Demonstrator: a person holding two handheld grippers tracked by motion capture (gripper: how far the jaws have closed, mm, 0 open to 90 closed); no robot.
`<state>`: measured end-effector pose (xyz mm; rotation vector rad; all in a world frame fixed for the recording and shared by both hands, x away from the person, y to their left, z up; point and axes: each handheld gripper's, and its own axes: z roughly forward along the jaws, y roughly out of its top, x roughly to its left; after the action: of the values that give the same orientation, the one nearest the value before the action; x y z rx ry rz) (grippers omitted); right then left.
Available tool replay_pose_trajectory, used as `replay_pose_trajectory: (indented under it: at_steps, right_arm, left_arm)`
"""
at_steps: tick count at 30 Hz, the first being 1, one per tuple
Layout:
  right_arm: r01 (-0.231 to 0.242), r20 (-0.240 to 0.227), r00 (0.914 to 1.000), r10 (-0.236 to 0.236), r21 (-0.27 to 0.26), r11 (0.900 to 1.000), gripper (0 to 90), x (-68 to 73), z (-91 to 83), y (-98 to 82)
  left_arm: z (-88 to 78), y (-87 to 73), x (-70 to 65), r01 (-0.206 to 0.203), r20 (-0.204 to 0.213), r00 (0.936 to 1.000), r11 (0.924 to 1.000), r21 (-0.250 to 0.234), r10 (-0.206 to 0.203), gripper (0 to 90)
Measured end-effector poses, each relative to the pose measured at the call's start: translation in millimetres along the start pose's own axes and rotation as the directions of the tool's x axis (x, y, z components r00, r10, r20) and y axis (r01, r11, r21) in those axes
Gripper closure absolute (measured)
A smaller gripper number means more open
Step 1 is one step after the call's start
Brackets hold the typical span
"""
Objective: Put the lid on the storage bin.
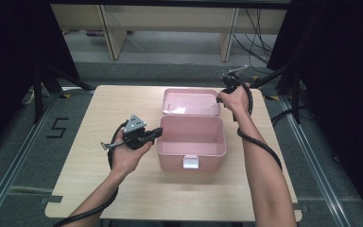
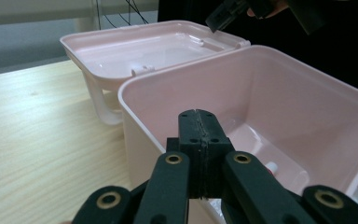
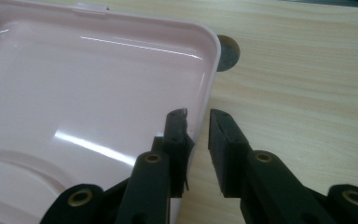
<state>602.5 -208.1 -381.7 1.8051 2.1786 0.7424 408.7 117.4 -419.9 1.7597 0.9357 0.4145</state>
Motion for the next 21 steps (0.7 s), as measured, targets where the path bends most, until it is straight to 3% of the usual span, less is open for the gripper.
replay_pose_trajectory:
  at_steps: [7, 8, 9, 10, 19, 21]
  right_arm:
    - [-0.009, 0.006, 0.9999, 0.009, 0.009, 1.0, 79.3, 2.3, 6.1, 1.2]
    - [-0.015, 0.007, 0.9999, 0.015, 0.01, 1.0, 79.6, 2.9, 6.9, 1.5]
    - [0.008, 0.012, 0.9999, -0.009, 0.017, 1.0, 80.0, 1.4, 7.1, 1.5]
    - [-0.014, 0.014, 0.9998, 0.014, 0.017, 1.0, 80.4, 2.9, 8.2, 1.7]
    - [-0.004, 0.029, 0.9996, 0.004, 0.025, 1.0, 81.1, 3.6, 8.8, 3.2]
    - [-0.021, 0.028, 0.9994, 0.02, 0.04, 0.999, 81.1, 5.1, 9.1, 3.3]
  left_arm:
    - [4.2, -3.6, -3.8, -0.023, 0.032, 0.9992, 0.9995, 0.02, 0.022, 89.7]
    - [4.6, -3.7, -4.0, -0.027, 0.034, 0.9991, 0.9994, 0.021, 0.026, 89.8]
    - [4.9, -3.8, -4.5, -0.027, 0.035, 0.999, 0.9994, 0.021, 0.026, 89.7]
    - [5.0, -3.8, -4.6, -0.03, 0.035, 0.999, 0.9993, 0.021, 0.029, 89.7]
    - [6.5, -6.3, -6.1, -0.049, 0.048, 0.9977, 0.9984, 0.028, 0.048, 89.7]
    - [6.7, -7.1, -6.5, -0.054, 0.048, 0.9975, 0.998, 0.033, 0.052, 89.7]
